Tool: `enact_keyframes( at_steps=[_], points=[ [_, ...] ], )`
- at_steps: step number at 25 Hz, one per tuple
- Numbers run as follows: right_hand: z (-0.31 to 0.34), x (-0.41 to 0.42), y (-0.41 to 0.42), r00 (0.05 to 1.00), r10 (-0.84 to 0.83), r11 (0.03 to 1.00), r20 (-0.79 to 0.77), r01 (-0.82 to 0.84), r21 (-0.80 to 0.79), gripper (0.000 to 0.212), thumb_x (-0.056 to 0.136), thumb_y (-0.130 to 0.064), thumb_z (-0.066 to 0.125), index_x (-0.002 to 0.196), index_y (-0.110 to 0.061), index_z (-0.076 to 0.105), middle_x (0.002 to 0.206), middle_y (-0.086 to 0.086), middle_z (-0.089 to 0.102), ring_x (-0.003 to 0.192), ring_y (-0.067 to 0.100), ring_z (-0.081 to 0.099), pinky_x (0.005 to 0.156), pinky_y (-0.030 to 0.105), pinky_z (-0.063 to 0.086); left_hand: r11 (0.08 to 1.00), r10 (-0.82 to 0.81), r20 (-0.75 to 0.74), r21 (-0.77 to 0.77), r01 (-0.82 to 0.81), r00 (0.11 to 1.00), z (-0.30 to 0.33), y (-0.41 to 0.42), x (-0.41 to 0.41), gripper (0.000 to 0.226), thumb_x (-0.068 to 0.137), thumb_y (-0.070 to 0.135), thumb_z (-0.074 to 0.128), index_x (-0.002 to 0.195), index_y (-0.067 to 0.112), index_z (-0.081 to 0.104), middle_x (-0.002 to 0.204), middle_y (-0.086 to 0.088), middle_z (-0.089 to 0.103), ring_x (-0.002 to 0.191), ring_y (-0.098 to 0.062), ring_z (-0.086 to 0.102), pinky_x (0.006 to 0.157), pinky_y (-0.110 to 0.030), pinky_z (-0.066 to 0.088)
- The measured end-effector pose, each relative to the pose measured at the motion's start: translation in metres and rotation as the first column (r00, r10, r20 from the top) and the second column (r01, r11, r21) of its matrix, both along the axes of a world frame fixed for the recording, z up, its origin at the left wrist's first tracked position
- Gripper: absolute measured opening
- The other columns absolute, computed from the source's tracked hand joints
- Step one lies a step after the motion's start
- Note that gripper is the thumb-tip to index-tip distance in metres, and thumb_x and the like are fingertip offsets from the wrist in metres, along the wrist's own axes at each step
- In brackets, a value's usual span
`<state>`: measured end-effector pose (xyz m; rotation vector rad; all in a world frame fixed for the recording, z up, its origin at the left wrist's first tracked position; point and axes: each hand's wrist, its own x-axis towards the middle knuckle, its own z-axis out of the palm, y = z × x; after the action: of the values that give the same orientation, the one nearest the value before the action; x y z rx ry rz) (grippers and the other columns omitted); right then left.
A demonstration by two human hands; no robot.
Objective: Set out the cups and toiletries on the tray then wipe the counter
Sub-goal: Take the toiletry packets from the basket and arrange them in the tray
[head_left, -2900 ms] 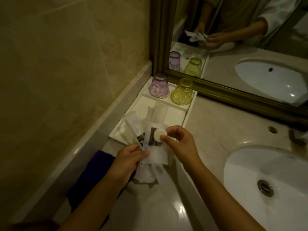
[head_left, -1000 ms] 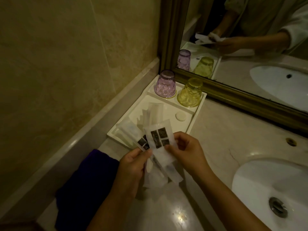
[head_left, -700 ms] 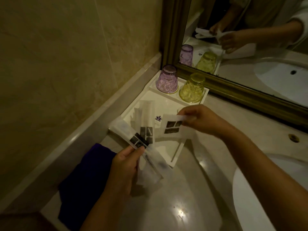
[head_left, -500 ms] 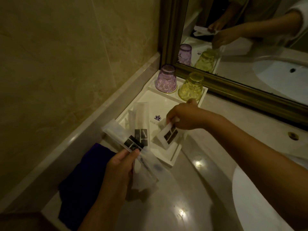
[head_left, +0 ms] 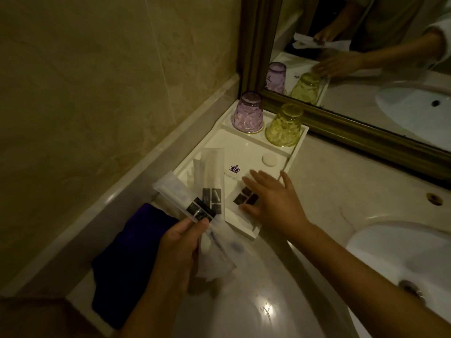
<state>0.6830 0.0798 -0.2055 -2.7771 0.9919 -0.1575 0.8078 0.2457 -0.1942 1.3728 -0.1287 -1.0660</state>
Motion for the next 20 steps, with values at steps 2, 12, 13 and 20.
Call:
enact_keyframes(
  at_steps=[2,12,13,20],
  points=[
    [-0.009,-0.001,0.007,0.998,0.012,1.000,-0.057,-0.011,0.022,0.059,0.086,-0.052,0.047,0.139,-0.030,0.033,0.152,-0.001,0.030,0.141,0.019,0.022,0.113,0.050,-0.004,1.000,0.001,0.020,0.012,-0.001,1.000,0.002,0.000,-0.002,0.028,0.085,0.009,0.056,0.069,0.022,0.075,0.072,0.003,0.076,0.067,-0.008,0.071,0.050,-0.016,0.052],
    [0.013,-0.015,0.033,0.944,-0.156,0.959,0.292,0.074,0.273,0.042,0.086,-0.046,0.051,0.124,-0.028,0.051,0.132,-0.001,0.055,0.123,0.010,0.046,0.111,0.044,0.027,0.998,-0.062,0.046,0.013,0.062,0.997,0.002,0.003,-0.006,0.018,0.083,0.013,0.059,0.081,0.020,0.075,0.080,-0.001,0.077,0.075,-0.013,0.072,0.057,-0.021,0.053],
    [0.021,-0.012,0.040,0.880,-0.235,0.913,0.413,0.054,0.404,0.030,0.081,-0.044,0.058,0.106,-0.027,0.062,0.108,-0.005,0.067,0.099,0.002,0.058,0.095,0.035,0.045,0.997,-0.071,0.072,0.011,0.071,0.995,0.002,0.003,-0.006,0.015,0.082,0.013,0.060,0.085,0.017,0.074,0.080,-0.002,0.076,0.075,-0.014,0.072,0.059,-0.024,0.053],
    [0.043,0.012,0.066,0.913,-0.179,0.851,0.367,-0.044,0.524,0.020,0.076,-0.029,0.071,0.094,-0.026,0.064,0.074,-0.017,0.056,0.064,0.001,0.055,0.059,0.012,0.046,0.988,-0.151,0.163,0.002,0.153,0.975,0.005,0.007,-0.003,0.016,0.083,0.010,0.060,0.086,0.019,0.073,0.082,0.000,0.076,0.077,-0.013,0.071,0.061,-0.022,0.054]
  ],
)
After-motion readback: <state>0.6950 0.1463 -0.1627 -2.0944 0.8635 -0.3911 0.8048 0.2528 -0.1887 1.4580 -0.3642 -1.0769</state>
